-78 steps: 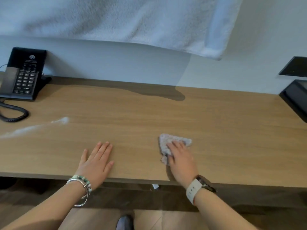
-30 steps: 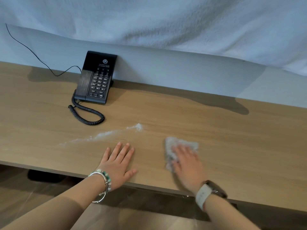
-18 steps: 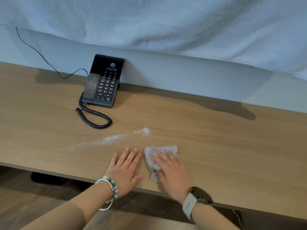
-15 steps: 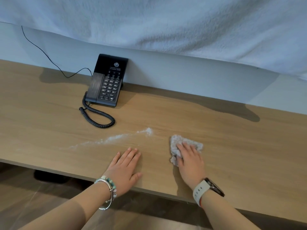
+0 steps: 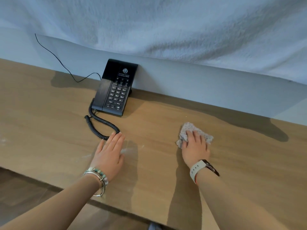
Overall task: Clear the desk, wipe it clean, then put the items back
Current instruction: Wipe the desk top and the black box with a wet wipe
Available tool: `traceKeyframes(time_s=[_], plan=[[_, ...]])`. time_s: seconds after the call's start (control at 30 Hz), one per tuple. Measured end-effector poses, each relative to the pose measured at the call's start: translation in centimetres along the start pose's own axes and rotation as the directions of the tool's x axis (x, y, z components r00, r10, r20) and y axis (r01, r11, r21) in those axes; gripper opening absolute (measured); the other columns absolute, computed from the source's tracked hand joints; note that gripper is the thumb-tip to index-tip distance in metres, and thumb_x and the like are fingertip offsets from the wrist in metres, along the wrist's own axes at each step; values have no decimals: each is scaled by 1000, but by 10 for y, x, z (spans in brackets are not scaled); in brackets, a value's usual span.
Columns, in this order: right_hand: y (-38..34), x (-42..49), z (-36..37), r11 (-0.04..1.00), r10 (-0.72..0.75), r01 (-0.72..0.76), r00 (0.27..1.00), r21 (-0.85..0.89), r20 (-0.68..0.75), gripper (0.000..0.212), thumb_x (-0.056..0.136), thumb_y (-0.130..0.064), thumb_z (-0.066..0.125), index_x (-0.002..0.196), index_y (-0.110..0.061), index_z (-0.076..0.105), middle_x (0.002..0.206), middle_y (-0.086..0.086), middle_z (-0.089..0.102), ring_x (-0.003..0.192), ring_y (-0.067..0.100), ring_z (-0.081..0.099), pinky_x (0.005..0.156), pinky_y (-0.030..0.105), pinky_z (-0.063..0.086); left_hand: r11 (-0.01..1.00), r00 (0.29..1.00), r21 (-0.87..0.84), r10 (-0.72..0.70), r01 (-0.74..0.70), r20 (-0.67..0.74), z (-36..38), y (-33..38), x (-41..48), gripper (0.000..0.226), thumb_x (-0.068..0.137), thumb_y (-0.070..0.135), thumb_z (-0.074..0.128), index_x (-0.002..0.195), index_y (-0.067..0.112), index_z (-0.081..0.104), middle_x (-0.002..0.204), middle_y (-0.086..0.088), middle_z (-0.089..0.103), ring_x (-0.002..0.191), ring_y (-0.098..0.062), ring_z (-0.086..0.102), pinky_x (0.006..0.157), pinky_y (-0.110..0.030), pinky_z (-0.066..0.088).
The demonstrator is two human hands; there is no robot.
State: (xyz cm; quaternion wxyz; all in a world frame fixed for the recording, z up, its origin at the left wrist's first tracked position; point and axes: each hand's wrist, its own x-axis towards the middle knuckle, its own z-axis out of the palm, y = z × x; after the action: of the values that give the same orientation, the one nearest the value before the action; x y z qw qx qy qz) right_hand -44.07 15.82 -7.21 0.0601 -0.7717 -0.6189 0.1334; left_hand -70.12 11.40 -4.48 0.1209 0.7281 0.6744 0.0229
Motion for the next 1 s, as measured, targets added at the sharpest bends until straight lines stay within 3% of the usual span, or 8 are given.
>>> traceKeyframes(time_s=[0.1, 0.27, 0.43, 0.53, 0.67, 0.77, 0.9, 1.0], plan=[[-8, -5, 9, 998, 9, -12, 999, -61, -46, 46, 97, -36, 33, 143, -30, 32, 154, -2, 26, 142, 26, 22, 114, 44, 18, 1000, 1000, -11, -19, 19, 3, 1, 5, 18, 60, 98, 24, 33, 150, 20, 4, 158, 7, -3, 144, -10, -10, 117, -35, -2], [-26, -28, 21, 748, -640, 647, 762, -145, 101, 43, 79, -44, 38, 119, -39, 54, 125, -13, 61, 113, 15, 61, 88, 37, 51, 1000, 1000, -10, -14, 15, 21, 0, 23, 52, 58, 99, 30, 31, 150, 20, 5, 158, 7, 0, 144, -10, -9, 117, -35, -2], [45, 12, -7, 898, -423, 428, 904, -102, 68, 43, 82, -41, 37, 114, -34, 65, 122, -9, 64, 111, 17, 62, 90, 32, 46, 1000, 998, 2, -16, 16, 66, 2, 39, 72, 58, 100, 35, 28, 151, 19, 4, 158, 6, -1, 145, -11, -7, 116, -34, 0], [98, 12, -19, 801, -577, 577, 815, -160, 50, 40, 83, -40, 40, 119, -35, 57, 127, -13, 59, 119, 15, 53, 98, 23, 39, 1000, 993, 2, -24, 24, 116, 5, 44, 83, 60, 100, 39, 27, 151, 19, 3, 158, 4, -1, 145, -13, -5, 117, -36, 3], [144, 33, -40, 998, 57, -58, 992, -5, -116, 44, 91, -37, 41, 133, -27, 48, 149, -2, 37, 138, 24, 32, 113, 44, 25, 998, 980, 56, -34, 23, 196, 12, 50, 100, 63, 98, 49, 23, 150, 21, 2, 158, 3, -5, 145, -16, -5, 116, -40, 4], [127, 59, -44, 924, 379, -368, 917, 104, -126, 48, 94, -36, 43, 139, -22, 38, 154, 3, 25, 142, 26, 19, 115, 48, 14, 994, 969, 105, -57, 32, 241, 17, 53, 107, 64, 97, 51, 21, 150, 23, -2, 157, 3, -11, 145, -19, -10, 116, -45, 2], [68, 63, -26, 994, -91, 90, 996, 60, 10, 48, 94, -54, 29, 138, -36, 36, 156, -10, 20, 145, 16, 10, 116, 43, 3, 994, 969, 95, -71, 49, 239, 18, 55, 111, 63, 98, 50, 21, 150, 26, -6, 157, 5, -13, 144, -19, -12, 115, -46, -1], [59, 35, -21, 860, -508, 508, 848, 42, 148, 66, 79, -63, 14, 134, -39, 42, 151, -21, 22, 144, 7, 9, 115, 33, -1, 994, 964, 101, -71, 47, 254, 19, 54, 110, 63, 98, 50, 19, 149, 27, -11, 156, 5, -18, 144, -18, -16, 116, -46, -3]])
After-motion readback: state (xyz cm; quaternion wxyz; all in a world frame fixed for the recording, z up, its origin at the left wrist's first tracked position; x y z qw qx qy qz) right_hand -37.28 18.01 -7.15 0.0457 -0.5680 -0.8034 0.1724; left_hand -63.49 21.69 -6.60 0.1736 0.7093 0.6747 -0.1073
